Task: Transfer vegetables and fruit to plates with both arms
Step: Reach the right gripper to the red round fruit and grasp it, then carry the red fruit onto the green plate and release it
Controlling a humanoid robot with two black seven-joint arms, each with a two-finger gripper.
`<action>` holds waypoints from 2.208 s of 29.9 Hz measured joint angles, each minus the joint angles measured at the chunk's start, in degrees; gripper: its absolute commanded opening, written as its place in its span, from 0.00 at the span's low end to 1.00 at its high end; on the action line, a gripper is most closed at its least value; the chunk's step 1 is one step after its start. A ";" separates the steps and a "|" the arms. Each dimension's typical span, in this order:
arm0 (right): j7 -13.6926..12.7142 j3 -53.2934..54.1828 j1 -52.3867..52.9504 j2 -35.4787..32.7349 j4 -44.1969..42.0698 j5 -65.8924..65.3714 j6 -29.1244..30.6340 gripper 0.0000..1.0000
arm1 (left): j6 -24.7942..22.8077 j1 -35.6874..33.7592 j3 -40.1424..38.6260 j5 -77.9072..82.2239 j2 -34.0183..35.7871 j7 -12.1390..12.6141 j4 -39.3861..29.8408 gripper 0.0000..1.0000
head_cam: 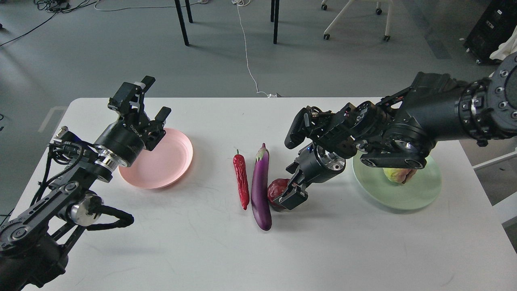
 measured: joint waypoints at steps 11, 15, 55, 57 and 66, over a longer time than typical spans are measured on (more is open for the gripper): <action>0.00 -1.59 -1.78 0.71 -2.90 -0.03 -0.57 0.98 | 0.01 1.18 -0.28 0.00 1.38 -0.01 -1.51 0.98; 0.00 -1.92 -3.05 0.71 -4.04 -0.01 -0.59 0.95 | 0.03 1.21 -0.31 -0.02 1.55 -0.07 -1.72 0.98; -0.01 -0.17 -2.80 -24.82 -8.95 -6.68 -2.98 0.37 | -0.18 1.09 0.05 0.10 -0.15 0.17 -1.63 0.98; -0.01 0.02 -5.21 -25.29 -11.16 -6.69 -4.15 0.37 | -0.18 1.07 0.06 0.20 -0.42 0.17 -1.64 0.98; 0.00 1.15 -10.55 -25.57 -15.15 -6.84 -5.01 0.38 | -0.33 1.13 0.06 1.02 -0.51 0.18 -1.64 0.98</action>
